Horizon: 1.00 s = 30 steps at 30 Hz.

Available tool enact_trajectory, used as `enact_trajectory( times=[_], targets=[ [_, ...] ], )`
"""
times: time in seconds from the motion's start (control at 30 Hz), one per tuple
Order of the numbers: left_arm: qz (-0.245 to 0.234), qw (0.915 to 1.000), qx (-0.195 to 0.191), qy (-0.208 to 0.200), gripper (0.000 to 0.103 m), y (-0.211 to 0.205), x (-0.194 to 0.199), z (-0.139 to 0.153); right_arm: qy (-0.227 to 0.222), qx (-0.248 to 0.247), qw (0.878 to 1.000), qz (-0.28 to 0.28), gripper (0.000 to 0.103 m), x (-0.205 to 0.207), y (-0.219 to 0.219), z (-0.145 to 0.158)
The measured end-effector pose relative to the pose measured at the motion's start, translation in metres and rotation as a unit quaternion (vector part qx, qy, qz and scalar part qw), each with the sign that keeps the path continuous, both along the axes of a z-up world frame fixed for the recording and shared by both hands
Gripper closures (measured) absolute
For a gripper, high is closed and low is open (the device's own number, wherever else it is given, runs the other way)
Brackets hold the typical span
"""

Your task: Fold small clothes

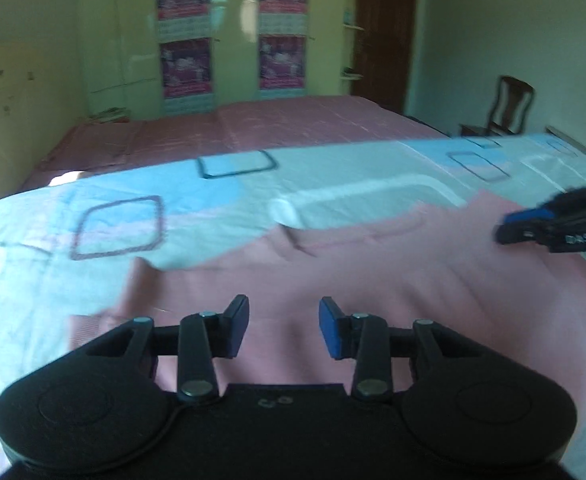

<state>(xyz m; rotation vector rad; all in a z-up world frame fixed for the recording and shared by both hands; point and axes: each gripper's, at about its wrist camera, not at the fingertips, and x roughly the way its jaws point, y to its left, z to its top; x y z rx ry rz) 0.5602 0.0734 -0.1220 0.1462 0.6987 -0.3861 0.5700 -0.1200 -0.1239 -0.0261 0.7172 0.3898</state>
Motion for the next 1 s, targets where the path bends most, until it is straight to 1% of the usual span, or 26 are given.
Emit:
enact_trajectory(
  times=[0.03,0.07,0.1,0.13,0.2,0.3,0.37,0.4,0.43,0.47,0.5,0.53,0.6,0.63,0.67,0.7,0.73,0.77,0.8,0.83,0.9,0.93,1.0],
  targets=[
    [-0.026,0.9995,0.004,0.019,0.067,-0.015,0.000,-0.007,0.005,-0.006,1.000,0.017,0.077,0.000,0.014,-0.003],
    [-0.037,0.9988,0.018,0.025,0.066,-0.027,0.001,-0.014,0.018,-0.025,0.999,0.034,0.077,0.004,0.031,-0.010],
    [-0.038,0.9985,0.033,0.024,0.066,-0.035,0.005,-0.019,0.037,-0.042,0.998,0.040,0.077,0.010,0.043,-0.018],
    [-0.034,0.9986,0.032,0.025,0.066,-0.038,0.011,-0.022,0.044,-0.049,0.997,0.034,0.077,0.016,0.049,-0.024],
    [-0.018,0.9988,0.012,0.045,0.066,-0.037,0.029,-0.026,0.048,-0.032,0.998,0.009,0.077,0.031,0.049,-0.029],
    [-0.007,0.9990,0.009,0.043,0.064,-0.041,0.039,-0.029,0.047,-0.027,0.999,-0.002,0.077,0.043,0.050,-0.029],
    [0.002,0.9992,0.005,0.039,0.064,-0.041,0.038,-0.025,0.045,-0.042,0.998,0.005,0.077,0.041,0.050,-0.024],
    [0.007,0.9994,0.003,0.033,0.064,-0.040,0.034,-0.021,0.034,-0.039,0.999,-0.001,0.077,0.037,0.048,-0.018],
    [0.012,0.9997,0.005,0.021,0.062,-0.038,0.030,-0.018,0.008,-0.032,0.999,-0.006,0.076,0.030,0.045,-0.010],
    [0.023,0.9996,0.014,0.009,0.056,-0.035,0.029,-0.016,-0.018,-0.025,1.000,-0.004,0.074,0.024,0.044,-0.004],
    [0.033,0.9993,0.016,0.006,0.055,-0.030,0.028,-0.016,-0.022,-0.024,0.999,-0.001,0.057,0.022,0.044,-0.002],
    [0.043,0.9989,0.015,0.010,0.054,-0.021,0.030,-0.016,-0.013,-0.025,1.000,0.011,0.045,0.023,0.045,-0.004],
    [0.071,0.9972,0.023,0.011,0.056,0.001,0.031,-0.019,0.015,-0.047,0.998,0.034,0.045,0.027,0.045,-0.014],
    [0.084,0.9960,0.027,0.013,0.055,0.014,0.030,-0.021,0.012,-0.067,0.997,0.032,0.045,0.027,0.039,-0.019],
    [0.097,0.9947,0.031,0.015,0.055,0.026,0.030,-0.022,0.006,-0.095,0.995,0.013,0.046,0.027,0.028,-0.024],
    [0.112,0.9930,0.033,0.019,0.054,0.042,0.029,-0.025,0.009,-0.107,0.994,-0.025,0.046,0.030,0.008,-0.031],
    [0.119,0.9922,0.027,0.023,0.053,0.053,0.029,-0.027,0.019,-0.083,0.995,-0.056,0.046,0.032,-0.015,-0.034],
    [0.118,0.9927,0.010,0.025,0.052,0.065,0.029,-0.028,0.032,-0.049,0.995,-0.083,0.046,0.035,-0.038,-0.037],
    [0.115,0.9930,0.004,0.027,0.052,0.069,0.029,-0.028,0.034,-0.030,0.995,-0.087,0.046,0.035,-0.047,-0.038],
    [0.115,0.9930,0.004,0.027,0.052,0.069,0.029,-0.026,0.034,-0.030,0.995,-0.085,0.046,0.034,-0.047,-0.036],
    [0.127,0.9916,0.008,0.022,0.055,0.062,0.025,-0.016,0.030,-0.040,0.995,-0.090,0.046,0.030,-0.037,-0.026],
    [0.122,0.9925,0.003,0.007,0.055,0.055,0.016,-0.007,0.017,-0.036,0.995,-0.088,0.046,0.021,-0.032,-0.016],
    [0.091,0.9957,-0.017,-0.014,0.053,0.035,-0.007,0.005,0.002,-0.014,0.998,-0.060,0.046,0.000,-0.019,0.002]
  ],
)
